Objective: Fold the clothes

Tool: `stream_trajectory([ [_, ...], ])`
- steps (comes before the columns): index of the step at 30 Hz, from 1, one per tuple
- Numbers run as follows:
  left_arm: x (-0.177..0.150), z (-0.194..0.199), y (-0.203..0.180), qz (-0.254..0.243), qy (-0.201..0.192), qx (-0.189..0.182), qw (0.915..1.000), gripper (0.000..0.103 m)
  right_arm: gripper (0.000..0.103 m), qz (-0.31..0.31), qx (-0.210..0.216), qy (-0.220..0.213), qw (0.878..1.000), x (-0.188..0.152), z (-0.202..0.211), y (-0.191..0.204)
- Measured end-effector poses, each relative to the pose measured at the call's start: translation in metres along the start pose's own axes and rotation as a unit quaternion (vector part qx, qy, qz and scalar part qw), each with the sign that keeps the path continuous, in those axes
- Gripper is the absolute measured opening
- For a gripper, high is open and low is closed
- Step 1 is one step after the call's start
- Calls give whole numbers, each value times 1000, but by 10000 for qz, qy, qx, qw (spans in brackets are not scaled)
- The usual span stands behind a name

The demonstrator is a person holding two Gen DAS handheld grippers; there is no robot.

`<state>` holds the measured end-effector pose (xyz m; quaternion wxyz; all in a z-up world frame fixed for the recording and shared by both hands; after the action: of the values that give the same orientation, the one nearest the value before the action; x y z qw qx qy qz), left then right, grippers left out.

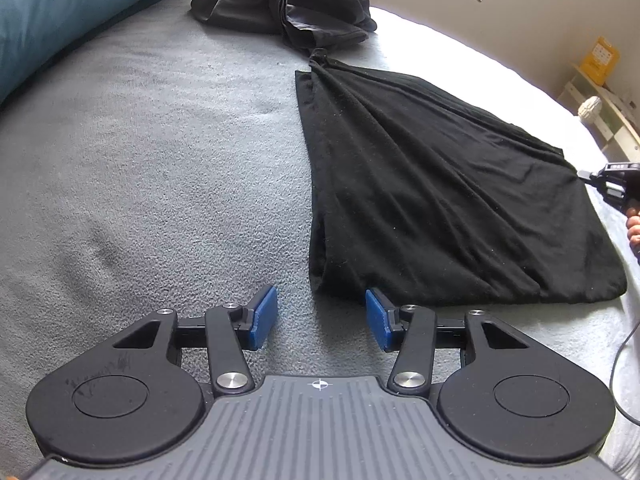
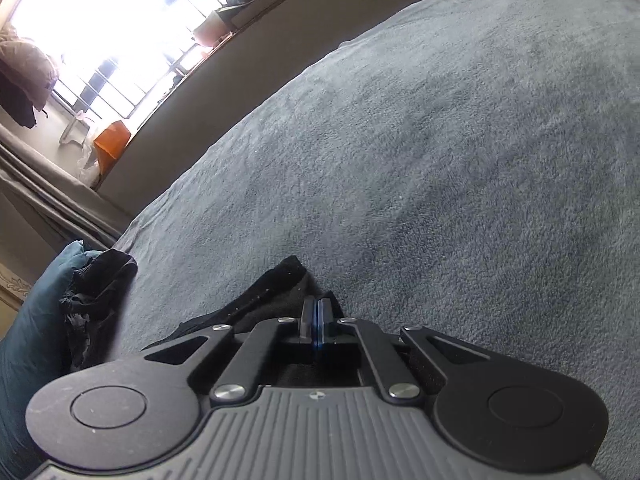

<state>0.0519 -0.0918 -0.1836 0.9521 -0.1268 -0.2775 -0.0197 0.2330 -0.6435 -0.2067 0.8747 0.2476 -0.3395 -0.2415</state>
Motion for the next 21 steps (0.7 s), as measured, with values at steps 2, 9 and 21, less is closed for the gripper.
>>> stream_trajectory([
  [2,0,1,0,7,-17,-21,10000,49,0,-55,-25,-78,10000,0,2,-3],
  [9,1,1,1,76,-56,-92,9999,49,0,-131,-242,-120,9995,-3,-2,-11],
  [21,1,-1,12,386,-169,-583,9974,49,27,-1386,98,620,9884,-38,81,-54],
])
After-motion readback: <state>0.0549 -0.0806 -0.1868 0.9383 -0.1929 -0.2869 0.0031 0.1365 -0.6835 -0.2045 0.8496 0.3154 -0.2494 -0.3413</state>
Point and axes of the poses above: each gripper's, at about its wrist camera, not at the fingertips, and z roughly against the way its jaws point, y to its left, x to its top, the point moved 10 cm from there along -z, roughly the way its jaws point, and after that the axes turned 3 degrees about -z, right-handed, at the moved point
